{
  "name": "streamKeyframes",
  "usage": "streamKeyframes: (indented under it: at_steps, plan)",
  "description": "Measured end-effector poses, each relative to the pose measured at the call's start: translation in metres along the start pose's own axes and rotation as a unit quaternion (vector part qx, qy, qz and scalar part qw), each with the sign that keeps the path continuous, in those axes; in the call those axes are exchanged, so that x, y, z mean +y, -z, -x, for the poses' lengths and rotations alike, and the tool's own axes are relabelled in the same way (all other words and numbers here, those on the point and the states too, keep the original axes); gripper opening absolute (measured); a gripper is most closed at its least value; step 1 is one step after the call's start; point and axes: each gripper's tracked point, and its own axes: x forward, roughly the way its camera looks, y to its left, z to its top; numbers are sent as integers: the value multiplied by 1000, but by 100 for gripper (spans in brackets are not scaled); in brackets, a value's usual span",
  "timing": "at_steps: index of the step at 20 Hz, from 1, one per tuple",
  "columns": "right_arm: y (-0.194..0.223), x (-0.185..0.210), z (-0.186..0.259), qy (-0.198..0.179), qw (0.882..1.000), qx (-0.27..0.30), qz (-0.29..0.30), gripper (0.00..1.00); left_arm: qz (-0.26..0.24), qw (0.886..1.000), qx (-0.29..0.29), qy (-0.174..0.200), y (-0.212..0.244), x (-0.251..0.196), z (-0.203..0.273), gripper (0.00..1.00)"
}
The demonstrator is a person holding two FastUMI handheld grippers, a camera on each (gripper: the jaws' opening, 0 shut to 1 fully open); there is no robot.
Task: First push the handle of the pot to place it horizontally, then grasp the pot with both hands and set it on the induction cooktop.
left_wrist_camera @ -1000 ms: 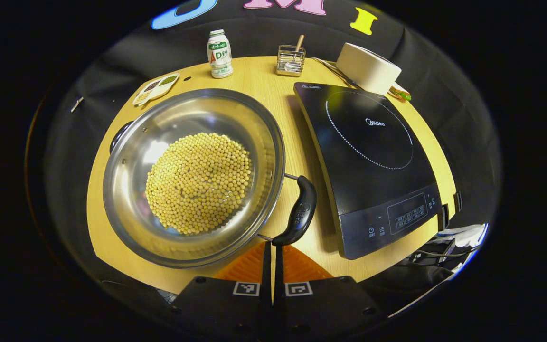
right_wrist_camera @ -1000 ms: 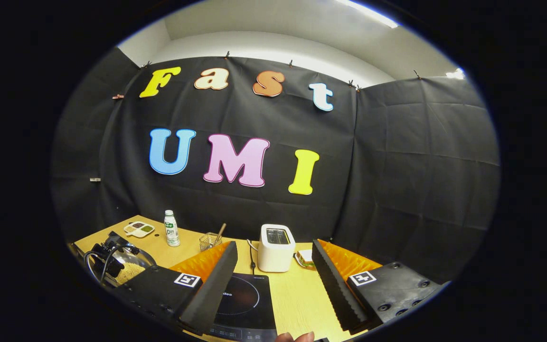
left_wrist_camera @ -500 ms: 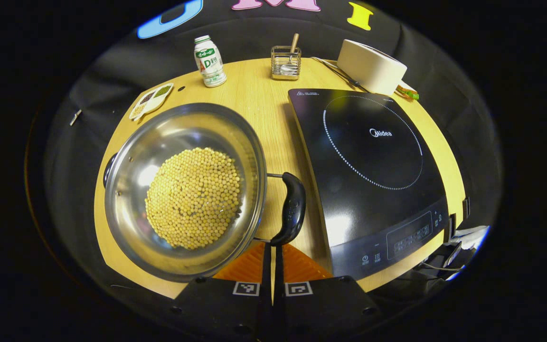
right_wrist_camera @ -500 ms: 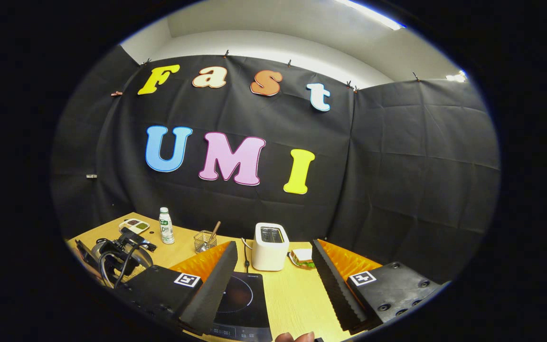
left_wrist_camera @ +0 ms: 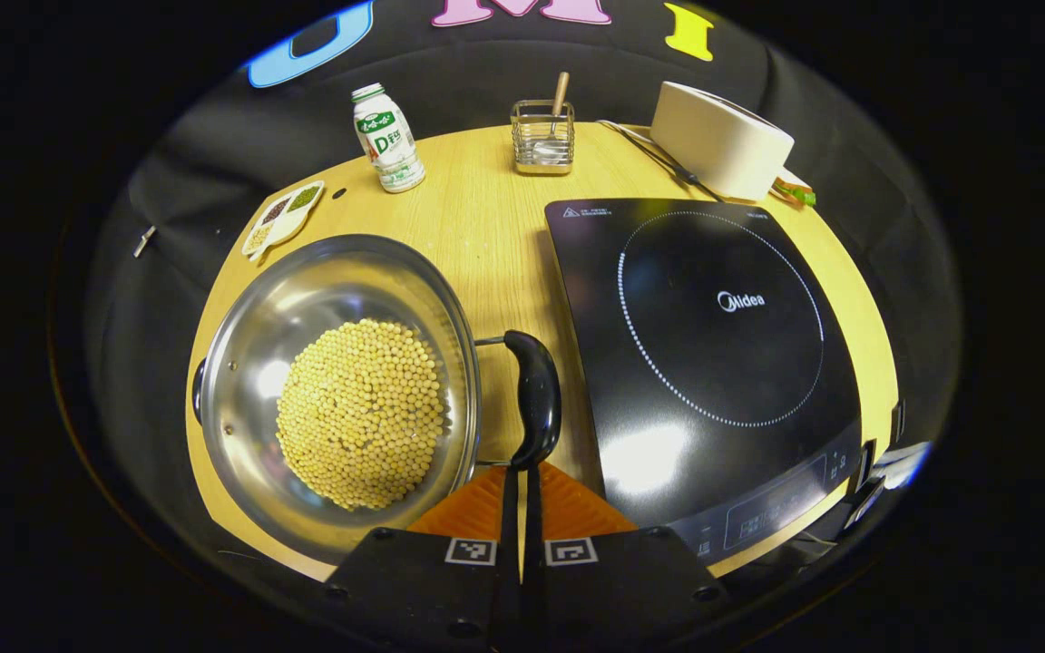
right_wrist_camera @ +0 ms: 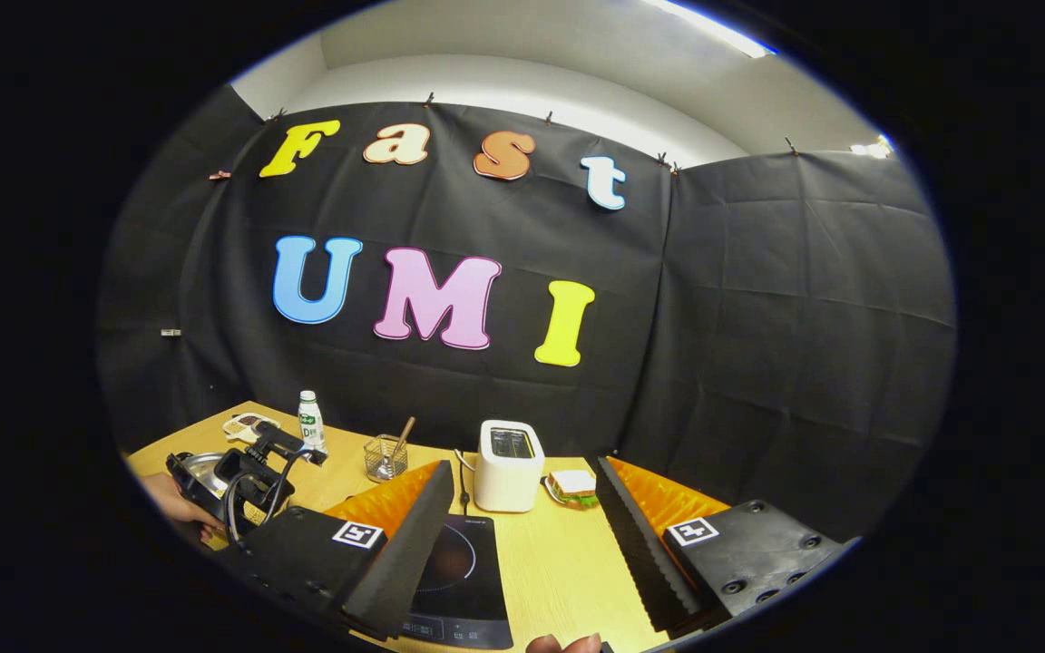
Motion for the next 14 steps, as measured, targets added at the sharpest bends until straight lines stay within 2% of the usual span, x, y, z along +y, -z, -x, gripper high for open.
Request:
streamKeyframes:
  at_steps: [7, 11, 14]
  plan:
    - [2, 1, 6, 2, 1000, 3, 2, 98, 16, 1000, -21, 15, -9, -7, 2, 5]
    - [5, 15, 1, -12, 1000, 10, -6, 98, -8, 998, -68, 15, 3, 1, 31, 6]
    - [9, 36, -5, -35, 999, 18, -12, 98, -5, 992, -120, 25, 6, 10, 65, 6]
